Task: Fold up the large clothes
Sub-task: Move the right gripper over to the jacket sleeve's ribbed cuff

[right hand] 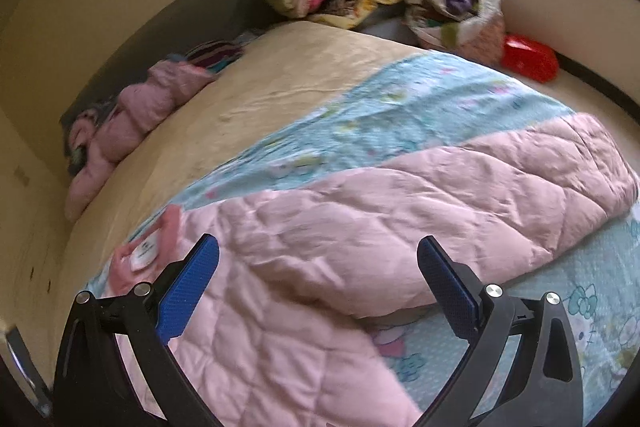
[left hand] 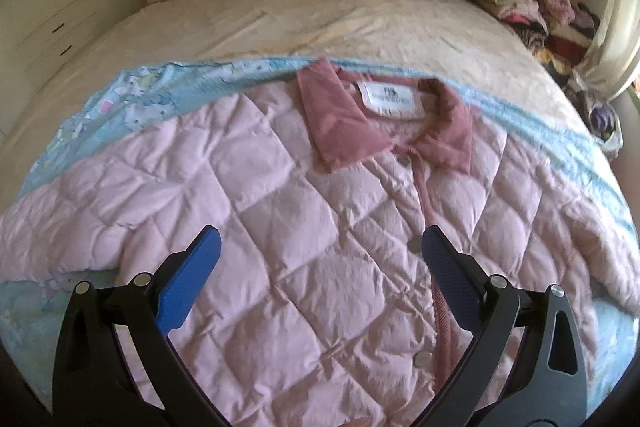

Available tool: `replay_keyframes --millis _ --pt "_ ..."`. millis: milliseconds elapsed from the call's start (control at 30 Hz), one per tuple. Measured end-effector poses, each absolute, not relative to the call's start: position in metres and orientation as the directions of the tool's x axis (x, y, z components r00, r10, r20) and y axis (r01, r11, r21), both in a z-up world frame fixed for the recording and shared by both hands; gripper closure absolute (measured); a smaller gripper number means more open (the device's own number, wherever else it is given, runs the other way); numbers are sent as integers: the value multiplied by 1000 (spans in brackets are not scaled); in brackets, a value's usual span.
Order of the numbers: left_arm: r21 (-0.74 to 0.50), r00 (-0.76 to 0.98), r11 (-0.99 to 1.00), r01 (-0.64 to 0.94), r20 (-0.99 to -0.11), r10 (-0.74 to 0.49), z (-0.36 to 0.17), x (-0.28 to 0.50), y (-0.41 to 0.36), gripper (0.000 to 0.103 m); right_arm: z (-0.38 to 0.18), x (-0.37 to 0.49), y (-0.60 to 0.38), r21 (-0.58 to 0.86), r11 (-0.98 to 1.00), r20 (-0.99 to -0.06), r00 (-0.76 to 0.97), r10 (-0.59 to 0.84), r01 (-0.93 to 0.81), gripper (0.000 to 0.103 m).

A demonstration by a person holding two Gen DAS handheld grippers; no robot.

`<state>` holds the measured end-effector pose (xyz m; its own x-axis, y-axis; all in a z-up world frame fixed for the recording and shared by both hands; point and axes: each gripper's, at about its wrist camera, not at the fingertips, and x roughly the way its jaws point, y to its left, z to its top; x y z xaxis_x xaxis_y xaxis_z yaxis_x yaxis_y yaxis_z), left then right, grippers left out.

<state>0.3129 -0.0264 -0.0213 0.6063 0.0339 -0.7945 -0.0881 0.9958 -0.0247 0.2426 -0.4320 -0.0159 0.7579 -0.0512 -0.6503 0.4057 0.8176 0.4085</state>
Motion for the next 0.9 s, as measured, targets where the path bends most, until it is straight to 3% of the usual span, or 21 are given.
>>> replay_keyframes --millis 533,900 --pt "21 550 1000 -19 -834 28 -71 307 -69 9 -79 183 -564 497 487 -691 667 -278 718 4" --pt "19 548 1000 -19 -836 26 -72 304 -69 9 -134 164 -636 533 256 -769 588 -252 807 4"
